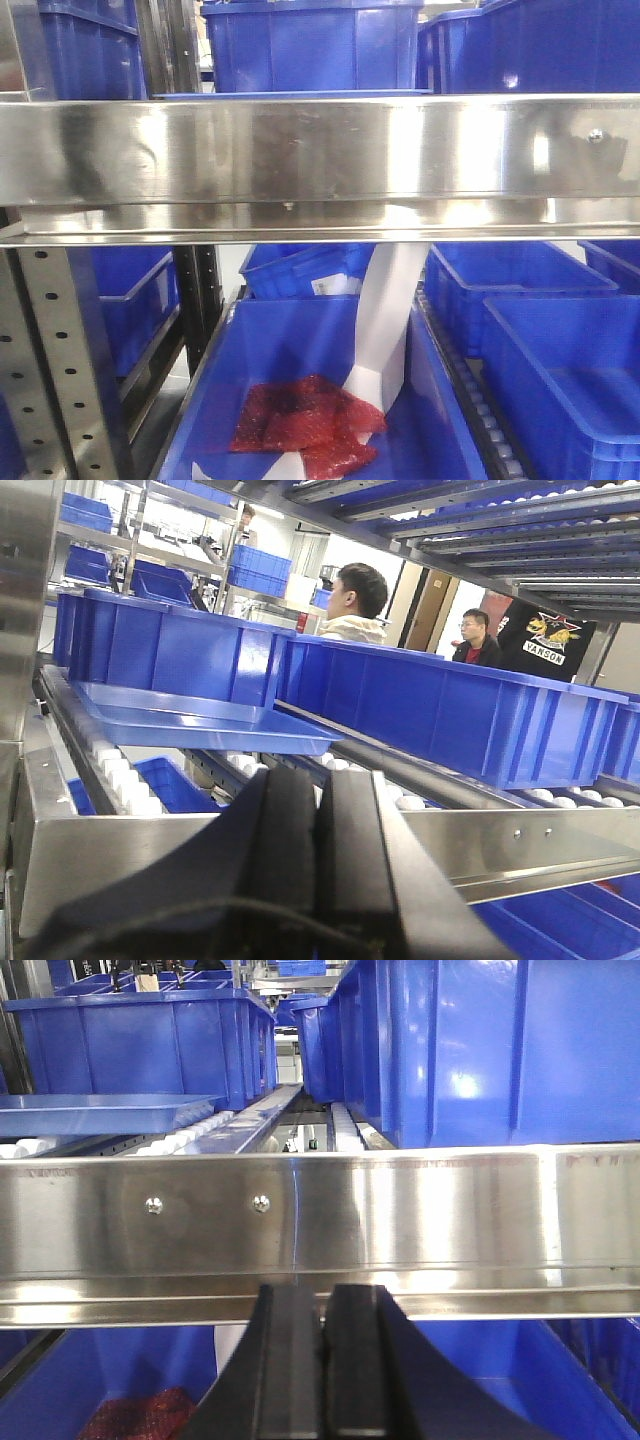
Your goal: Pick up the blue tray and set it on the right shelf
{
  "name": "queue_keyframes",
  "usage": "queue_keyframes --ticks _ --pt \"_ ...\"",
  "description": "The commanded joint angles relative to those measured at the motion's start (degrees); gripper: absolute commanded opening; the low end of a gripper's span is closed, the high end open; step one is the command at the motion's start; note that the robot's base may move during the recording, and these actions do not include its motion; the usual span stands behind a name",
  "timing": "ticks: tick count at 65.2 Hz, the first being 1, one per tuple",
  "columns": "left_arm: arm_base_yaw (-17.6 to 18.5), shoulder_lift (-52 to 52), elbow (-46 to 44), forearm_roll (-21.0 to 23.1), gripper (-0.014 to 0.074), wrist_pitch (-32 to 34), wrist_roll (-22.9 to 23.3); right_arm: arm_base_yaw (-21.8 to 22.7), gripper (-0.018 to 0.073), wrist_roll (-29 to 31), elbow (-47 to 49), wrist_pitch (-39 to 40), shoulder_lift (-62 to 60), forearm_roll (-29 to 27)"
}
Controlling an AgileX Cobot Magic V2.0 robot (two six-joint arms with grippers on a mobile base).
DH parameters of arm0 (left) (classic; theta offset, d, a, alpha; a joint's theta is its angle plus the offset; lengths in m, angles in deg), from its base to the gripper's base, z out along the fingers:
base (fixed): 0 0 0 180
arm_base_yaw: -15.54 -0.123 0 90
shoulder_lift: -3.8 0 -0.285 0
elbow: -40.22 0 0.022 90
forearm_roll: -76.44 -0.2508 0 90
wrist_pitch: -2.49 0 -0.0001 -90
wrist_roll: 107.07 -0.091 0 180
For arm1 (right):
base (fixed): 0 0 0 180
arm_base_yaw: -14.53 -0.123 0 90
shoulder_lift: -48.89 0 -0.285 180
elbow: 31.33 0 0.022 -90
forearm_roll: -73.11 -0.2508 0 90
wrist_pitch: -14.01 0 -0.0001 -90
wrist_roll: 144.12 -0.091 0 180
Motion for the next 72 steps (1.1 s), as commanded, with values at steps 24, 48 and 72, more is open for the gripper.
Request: queue_keyframes --ticks 24,48,72 --pt "-2.9 0.8 -1.3 -0.2 -0.0048 -1.2 -7.9 0.3 0.0052 0.3 1.3 4.8 -1.2 0.4" --pt "-22.0 -3.6 9.2 28.0 -0.0048 5.4 -42.1 0.3 0.0052 0.3 1.3 4.8 -1.2 0.4" --pt "-31.0 -3.5 16.2 24.1 -0.0048 8.4 -37.3 0.3 0.0052 0.3 1.3 4.8 -1.2 0.4"
